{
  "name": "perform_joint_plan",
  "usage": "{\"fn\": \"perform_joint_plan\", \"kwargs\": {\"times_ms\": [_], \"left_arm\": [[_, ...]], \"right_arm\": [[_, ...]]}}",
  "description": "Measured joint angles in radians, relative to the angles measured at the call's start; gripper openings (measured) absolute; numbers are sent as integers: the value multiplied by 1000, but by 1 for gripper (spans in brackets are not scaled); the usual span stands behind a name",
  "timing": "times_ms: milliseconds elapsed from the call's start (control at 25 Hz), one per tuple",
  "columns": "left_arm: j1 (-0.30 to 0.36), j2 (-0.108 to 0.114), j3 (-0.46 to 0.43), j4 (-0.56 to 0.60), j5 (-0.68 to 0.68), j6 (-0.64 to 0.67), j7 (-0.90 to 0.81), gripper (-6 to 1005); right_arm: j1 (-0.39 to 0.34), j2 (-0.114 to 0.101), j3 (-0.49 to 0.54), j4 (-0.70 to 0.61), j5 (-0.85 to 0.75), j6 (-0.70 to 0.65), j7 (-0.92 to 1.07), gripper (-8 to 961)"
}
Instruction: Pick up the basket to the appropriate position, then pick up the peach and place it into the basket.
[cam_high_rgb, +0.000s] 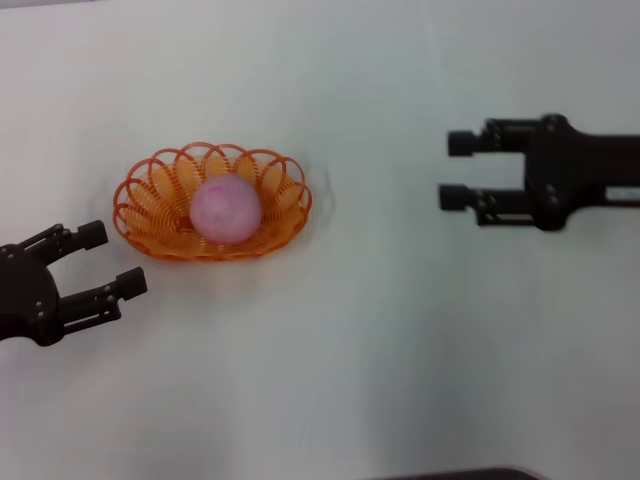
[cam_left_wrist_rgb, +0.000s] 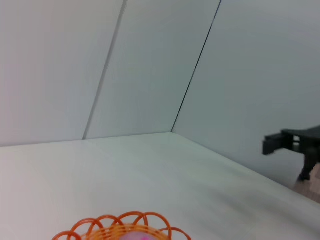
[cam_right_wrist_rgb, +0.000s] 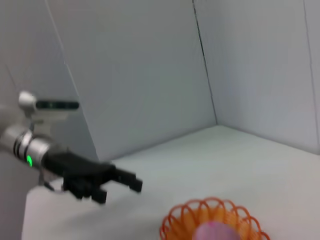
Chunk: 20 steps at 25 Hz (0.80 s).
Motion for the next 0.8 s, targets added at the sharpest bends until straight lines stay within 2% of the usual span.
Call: {"fn": "perform_joint_plan", "kwargs": {"times_ms": [280,800], "left_arm": [[11,-1,-1,-2,8,-2,8,884],[22,-5,0,-3,10,-13,17,884]], "right_arm": [[-15,17,70,6,-104,11,-78,716],[-3,33,78,0,-147,46,-79,716]]}}
